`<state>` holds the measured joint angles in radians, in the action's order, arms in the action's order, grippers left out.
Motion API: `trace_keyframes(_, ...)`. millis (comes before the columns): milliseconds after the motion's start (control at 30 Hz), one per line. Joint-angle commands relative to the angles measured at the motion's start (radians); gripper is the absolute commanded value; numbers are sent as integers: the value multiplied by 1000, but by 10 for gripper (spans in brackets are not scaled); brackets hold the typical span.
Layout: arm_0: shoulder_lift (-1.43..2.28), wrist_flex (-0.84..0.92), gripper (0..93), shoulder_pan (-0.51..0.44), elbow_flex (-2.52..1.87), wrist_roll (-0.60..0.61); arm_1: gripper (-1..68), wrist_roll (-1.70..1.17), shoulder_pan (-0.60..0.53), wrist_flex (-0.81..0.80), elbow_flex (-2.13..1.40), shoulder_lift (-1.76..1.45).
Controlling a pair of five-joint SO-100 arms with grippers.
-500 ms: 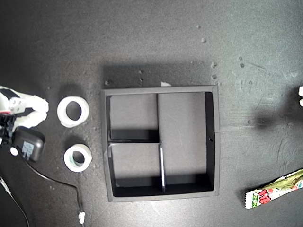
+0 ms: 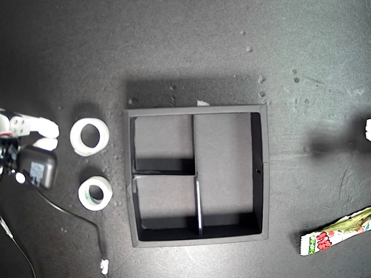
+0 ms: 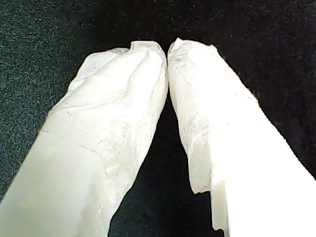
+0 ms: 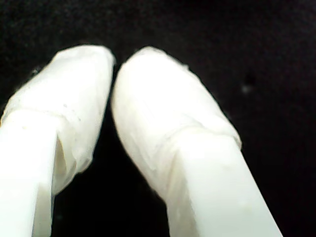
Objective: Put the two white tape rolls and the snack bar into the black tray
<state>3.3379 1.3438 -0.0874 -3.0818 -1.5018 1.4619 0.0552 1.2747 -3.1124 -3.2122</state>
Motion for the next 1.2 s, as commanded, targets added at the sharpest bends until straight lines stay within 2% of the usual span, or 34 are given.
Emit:
trace_keyframes(0,46,-48,11,-48,-41,23,-2,5,-11,-49,-12,-2)
trace_keyframes(133,46,-183,33,-78,18,166,-3,-156,-78,-183,-12,-2)
trace_keyframes(267,46,-319,86,-152,74,337,-3,-268,-156,-262,-12,-2)
trace_keyframes(367,44,-390,117,-193,107,408,-3,-264,-176,-285,-12,-2)
trace_keyframes(467,46,-426,122,-216,149,448,-3,-112,-169,-293,-12,-2)
trace_keyframes(600,-38,-459,125,-213,204,476,-3,29,-170,-394,-12,-2)
trace_keyframes(700,-304,-511,131,-222,337,503,-3,25,-163,-449,-12,-2)
trace_keyframes(900,-865,-436,140,-172,669,502,-3,41,-167,-408,-12,-2)
trace_keyframes(1167,-1063,-434,152,-98,701,486,-2,49,-232,-414,-12,-2)
